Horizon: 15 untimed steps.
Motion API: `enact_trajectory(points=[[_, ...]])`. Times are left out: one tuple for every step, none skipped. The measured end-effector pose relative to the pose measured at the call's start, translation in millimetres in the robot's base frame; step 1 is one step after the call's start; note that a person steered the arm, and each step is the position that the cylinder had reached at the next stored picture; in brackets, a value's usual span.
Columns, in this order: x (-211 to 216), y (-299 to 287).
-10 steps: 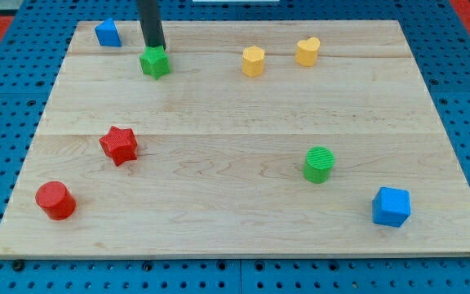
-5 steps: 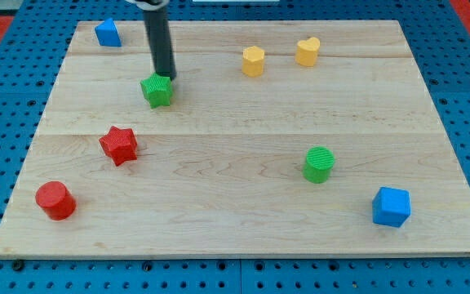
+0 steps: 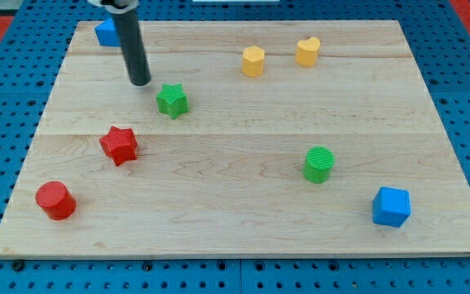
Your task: Slide the green star to the left side of the green circle
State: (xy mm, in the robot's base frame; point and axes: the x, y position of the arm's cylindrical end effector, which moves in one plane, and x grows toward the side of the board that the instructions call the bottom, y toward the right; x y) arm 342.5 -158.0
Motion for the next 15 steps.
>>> enact_trajectory(points=[[29, 76], [41, 143], [24, 83], [32, 60], [59, 120], [83, 172], [94, 144], [139, 163], [163, 198], [181, 199], [201, 222], [181, 255], [177, 256], [197, 273], [190, 312]])
